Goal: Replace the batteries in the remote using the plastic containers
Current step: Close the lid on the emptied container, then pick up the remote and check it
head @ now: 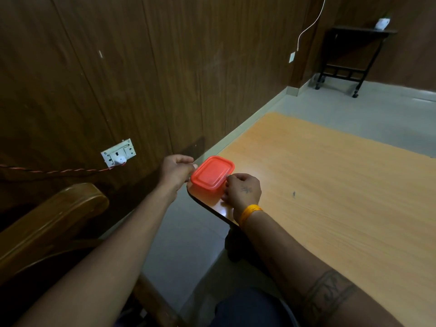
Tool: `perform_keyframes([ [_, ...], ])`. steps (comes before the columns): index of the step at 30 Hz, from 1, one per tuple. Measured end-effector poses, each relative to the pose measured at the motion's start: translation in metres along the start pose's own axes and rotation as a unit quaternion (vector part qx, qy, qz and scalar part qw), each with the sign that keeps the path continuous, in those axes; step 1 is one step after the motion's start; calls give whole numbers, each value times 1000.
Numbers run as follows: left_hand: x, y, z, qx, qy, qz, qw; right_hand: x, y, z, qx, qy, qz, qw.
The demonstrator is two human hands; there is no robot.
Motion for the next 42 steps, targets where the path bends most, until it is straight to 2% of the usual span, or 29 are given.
perform_keyframes([
  [4, -14, 20, 17, -15, -40, 73, 996, -9, 18, -19, -45, 93, 38, 994],
  [7, -40, 25, 32, -61, -69, 79, 993, -31, 33, -39, -19, 161, 34, 986],
  [13, -114, -22, 57, -125, -81, -43, 988, -69, 83, -75, 59, 184, 18, 981],
  [17, -160, -68, 77, -133, -103, -116, 979, -90, 137, -84, 47, 192, 25, 980],
  [25, -243, -179, 116, -114, -132, -254, 951, -107, 293, -80, 30, 181, 132, 974],
  [33, -322, -296, 136, -85, -127, -356, 922, -111, 429, -80, -116, 164, 248, 948],
  [38, -345, -351, 125, -41, -124, -396, 909, -109, 475, -73, -286, 137, 271, 909],
  [42, -351, -374, 123, -20, -125, -405, 905, -91, 491, -59, -416, 93, 252, 869],
])
Point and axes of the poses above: each hand's wrist, its own x-axis towards the middle knuckle, its own y-axis out of the back of the hand, z = x × y, the point moved 8 cm from there along x, towards the middle knuckle, and after that the axes turned 7 degrees about x, right-handed, at the moved point
